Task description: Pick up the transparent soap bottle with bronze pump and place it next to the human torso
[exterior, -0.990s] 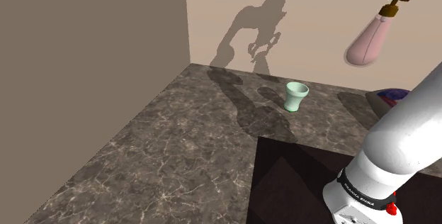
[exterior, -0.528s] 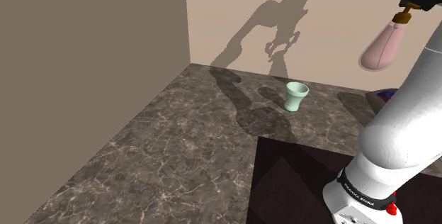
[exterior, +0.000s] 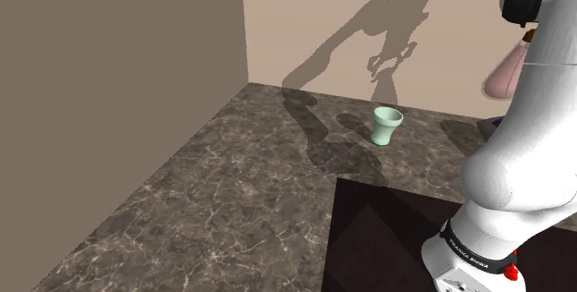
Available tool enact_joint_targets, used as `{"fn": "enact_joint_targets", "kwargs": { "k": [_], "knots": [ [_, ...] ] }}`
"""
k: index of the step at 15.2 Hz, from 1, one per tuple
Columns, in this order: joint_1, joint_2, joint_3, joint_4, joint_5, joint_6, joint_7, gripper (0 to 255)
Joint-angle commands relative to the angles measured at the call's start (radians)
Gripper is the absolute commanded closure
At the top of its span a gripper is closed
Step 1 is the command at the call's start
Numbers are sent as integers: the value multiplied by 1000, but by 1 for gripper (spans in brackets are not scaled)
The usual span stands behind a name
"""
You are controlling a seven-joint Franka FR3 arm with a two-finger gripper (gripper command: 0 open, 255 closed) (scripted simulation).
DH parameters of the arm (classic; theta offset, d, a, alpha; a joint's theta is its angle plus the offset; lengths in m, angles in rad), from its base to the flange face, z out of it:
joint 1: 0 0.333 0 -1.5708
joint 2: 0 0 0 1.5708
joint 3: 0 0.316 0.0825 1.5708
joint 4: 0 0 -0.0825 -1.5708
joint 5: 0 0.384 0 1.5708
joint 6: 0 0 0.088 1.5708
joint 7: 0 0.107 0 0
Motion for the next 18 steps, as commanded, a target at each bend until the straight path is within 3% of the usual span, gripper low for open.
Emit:
{"fn": "enact_joint_targets", "kwargs": {
  "k": [1, 8, 18],
  "knots": [
    [20, -17, -2, -51, -14, 38, 6, 255],
    [93, -91, -3, -233, -70, 165, 44, 255],
    [144, -153, 2, -430, -114, 319, 84, 255]
  ]
}}
